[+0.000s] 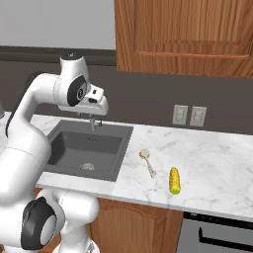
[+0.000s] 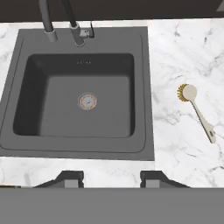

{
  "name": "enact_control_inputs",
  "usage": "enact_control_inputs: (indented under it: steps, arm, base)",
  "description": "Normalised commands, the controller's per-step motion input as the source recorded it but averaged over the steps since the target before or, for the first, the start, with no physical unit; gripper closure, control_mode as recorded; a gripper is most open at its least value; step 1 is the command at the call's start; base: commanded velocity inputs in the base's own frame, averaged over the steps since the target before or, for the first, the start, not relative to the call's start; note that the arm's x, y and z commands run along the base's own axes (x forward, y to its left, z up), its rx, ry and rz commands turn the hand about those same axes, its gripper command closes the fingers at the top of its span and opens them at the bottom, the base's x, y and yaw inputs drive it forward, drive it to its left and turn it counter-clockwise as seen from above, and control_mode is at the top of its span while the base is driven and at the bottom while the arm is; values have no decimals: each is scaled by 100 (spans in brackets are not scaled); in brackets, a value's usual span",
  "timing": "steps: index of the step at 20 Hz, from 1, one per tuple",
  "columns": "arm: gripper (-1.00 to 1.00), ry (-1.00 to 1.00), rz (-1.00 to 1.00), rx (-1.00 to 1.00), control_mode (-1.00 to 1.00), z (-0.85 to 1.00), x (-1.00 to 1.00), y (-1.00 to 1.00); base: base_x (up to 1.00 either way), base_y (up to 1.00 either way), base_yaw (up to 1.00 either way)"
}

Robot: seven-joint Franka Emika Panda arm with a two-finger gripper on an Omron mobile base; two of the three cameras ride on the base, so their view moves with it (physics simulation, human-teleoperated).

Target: Turn on the sink faucet. Then move the corn from the counter to the sink. Turn off the sink. Move the vegetable from the sink to the pot next to the stove. Finally move the pot to the front right burner.

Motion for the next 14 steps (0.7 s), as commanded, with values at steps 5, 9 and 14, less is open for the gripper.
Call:
enact_control_inputs:
  steps: [5, 9, 14]
  arm:
    - [-100, -2, 0, 0, -100, -2, 0, 0]
    - [-100, 0, 0, 1, -100, -9, 8, -18]
    - [-100, 0, 0, 0, 100, 0, 0, 0]
  base:
    - [0, 0, 0]
    - [0, 0, 0]
    - [5, -41, 0]
